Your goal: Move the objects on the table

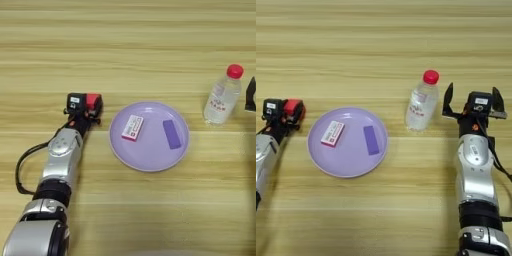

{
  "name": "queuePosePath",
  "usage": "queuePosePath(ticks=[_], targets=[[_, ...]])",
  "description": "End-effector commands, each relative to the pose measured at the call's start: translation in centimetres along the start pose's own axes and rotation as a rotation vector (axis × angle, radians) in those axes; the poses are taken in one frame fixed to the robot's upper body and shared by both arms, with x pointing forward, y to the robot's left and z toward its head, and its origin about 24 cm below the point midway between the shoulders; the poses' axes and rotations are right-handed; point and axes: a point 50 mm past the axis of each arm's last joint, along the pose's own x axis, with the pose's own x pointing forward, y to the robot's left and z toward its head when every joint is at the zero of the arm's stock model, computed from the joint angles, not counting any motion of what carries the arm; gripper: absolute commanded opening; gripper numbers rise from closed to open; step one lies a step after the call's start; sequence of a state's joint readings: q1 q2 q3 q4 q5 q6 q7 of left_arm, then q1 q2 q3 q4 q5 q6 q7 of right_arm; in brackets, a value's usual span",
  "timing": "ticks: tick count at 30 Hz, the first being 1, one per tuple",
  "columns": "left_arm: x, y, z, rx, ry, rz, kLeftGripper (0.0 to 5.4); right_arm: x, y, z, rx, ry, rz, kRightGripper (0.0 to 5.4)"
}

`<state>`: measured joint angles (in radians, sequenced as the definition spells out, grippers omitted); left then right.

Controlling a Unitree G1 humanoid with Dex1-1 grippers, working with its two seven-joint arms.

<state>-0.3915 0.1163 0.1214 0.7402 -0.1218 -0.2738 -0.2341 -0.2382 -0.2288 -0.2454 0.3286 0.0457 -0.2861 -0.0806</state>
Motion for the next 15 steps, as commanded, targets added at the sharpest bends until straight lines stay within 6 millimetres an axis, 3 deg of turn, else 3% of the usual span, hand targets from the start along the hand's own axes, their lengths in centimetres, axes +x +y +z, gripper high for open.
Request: queuePosePath(ticks=[1,11,15], targets=[[0.34,-0.42,-0.13,0.056,0.014,0.002,2.25,-0.06,-0.49,0.17,0.000,0.008,-0.025,5.40],[0.37,0.17,0.52,0.066,-0.064,0.091,3.31,-0.02,-0.83,-0.07,-0.002,0.021,-0.035,5.40],[0.35,0.23,0.56,0.064,-0.075,0.097,3.69,0.07,-1.17,0.76,0.023,-0.027,-0.050,5.40]])
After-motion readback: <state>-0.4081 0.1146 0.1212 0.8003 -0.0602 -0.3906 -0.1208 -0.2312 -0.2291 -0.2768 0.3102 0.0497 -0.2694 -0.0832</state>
